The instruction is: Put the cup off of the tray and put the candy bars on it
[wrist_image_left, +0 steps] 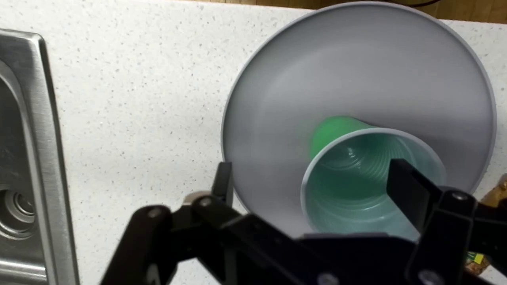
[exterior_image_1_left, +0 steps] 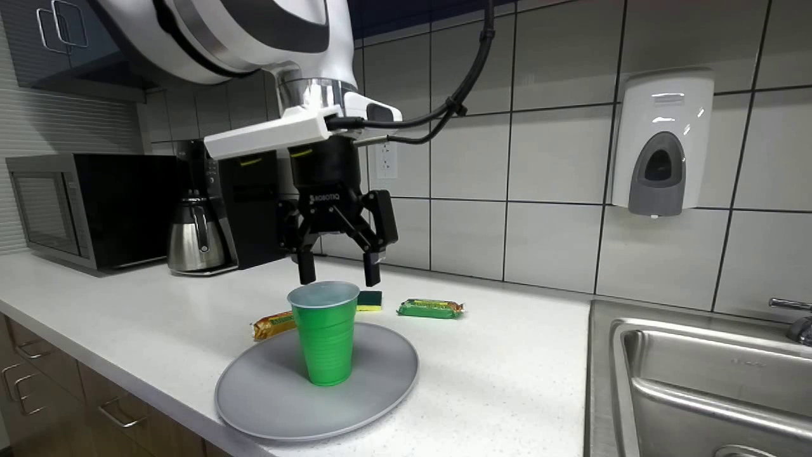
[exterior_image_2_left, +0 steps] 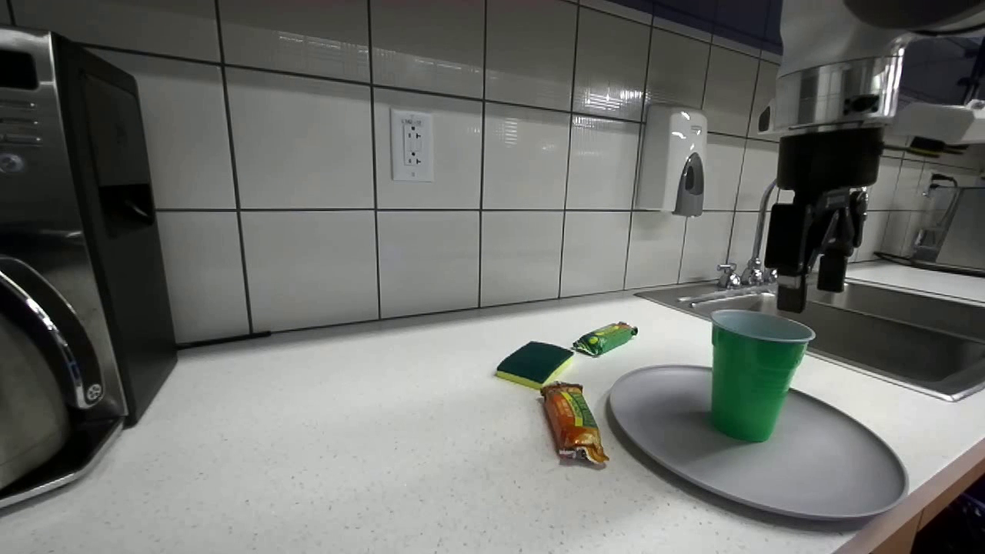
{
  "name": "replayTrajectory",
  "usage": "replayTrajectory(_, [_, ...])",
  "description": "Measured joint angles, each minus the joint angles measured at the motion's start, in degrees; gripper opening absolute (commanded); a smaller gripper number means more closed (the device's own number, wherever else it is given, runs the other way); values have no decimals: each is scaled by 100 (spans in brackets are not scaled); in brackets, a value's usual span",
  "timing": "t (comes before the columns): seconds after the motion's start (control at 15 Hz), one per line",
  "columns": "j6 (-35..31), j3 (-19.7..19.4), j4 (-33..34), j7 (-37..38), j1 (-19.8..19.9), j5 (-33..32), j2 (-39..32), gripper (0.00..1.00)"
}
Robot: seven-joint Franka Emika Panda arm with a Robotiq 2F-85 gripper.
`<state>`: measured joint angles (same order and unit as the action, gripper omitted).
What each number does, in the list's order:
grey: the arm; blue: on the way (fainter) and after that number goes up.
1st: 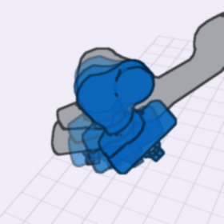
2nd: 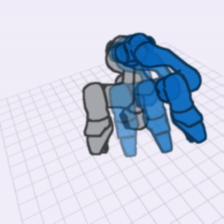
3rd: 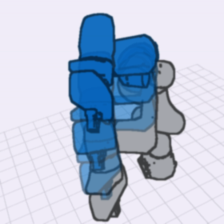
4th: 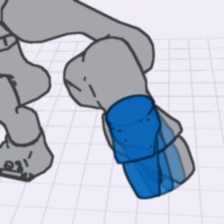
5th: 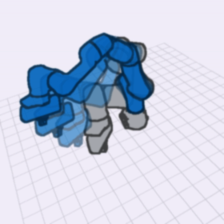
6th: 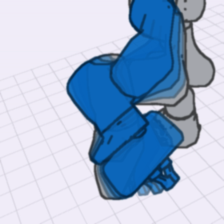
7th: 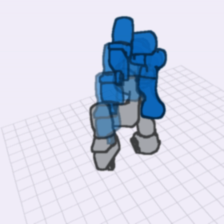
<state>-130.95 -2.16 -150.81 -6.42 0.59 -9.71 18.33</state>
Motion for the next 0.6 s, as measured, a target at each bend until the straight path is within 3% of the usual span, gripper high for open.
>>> replayTrajectory(0.6, [-571, 0, -25, -15, 0, 1, -424, 100])
